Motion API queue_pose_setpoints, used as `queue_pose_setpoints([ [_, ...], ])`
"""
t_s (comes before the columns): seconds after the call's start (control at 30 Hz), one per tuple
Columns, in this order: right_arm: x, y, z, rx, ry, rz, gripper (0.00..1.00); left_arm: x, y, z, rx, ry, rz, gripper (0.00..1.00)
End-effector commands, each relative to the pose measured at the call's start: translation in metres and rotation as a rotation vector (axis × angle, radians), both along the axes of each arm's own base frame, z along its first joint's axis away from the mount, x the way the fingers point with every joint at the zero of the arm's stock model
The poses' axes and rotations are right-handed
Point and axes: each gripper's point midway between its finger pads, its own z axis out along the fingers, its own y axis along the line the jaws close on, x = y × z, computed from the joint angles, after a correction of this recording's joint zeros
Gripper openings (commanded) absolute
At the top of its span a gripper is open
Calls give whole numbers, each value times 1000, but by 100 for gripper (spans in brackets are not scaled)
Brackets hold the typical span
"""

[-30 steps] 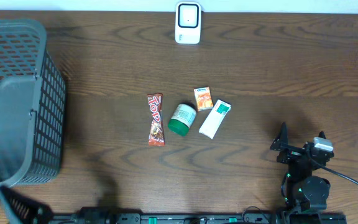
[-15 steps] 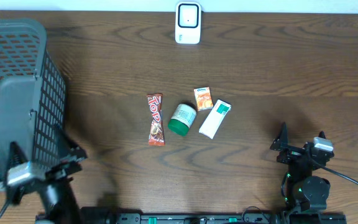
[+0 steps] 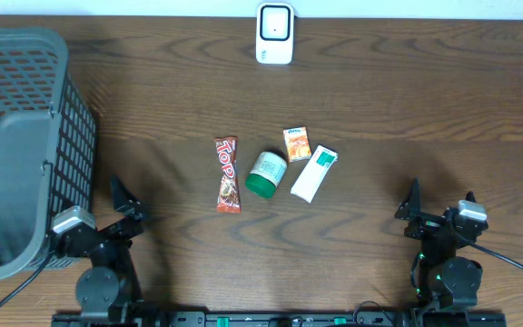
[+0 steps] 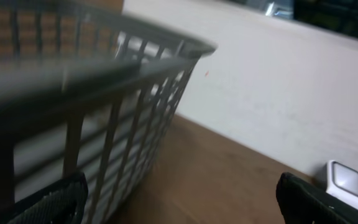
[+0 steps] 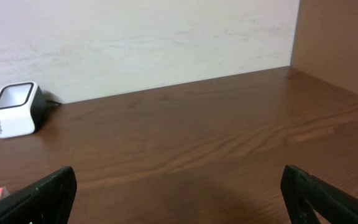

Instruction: Scan the item barcode

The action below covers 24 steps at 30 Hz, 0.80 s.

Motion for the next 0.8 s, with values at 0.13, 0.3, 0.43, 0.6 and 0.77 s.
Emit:
queue_pose_setpoints([
  [0.13, 0, -1, -1, -6, 5, -4, 99, 2, 16, -42, -137, 15, 103, 97],
  [0.3, 0, -1, -1, -6, 5, -4, 99, -5, 30, -54, -213, -6, 204, 97],
  [0.43, 0, -1, -1, -6, 5, -4, 99, -8, 34, -59, -226, -8, 235, 97],
  [0.6, 0, -1, -1, -6, 5, -4, 99, -8, 34, -59, -226, -6, 235, 97],
  [0.77, 0, -1, -1, -6, 5, -3, 99, -9, 34, -68, -220, 36, 239, 97],
])
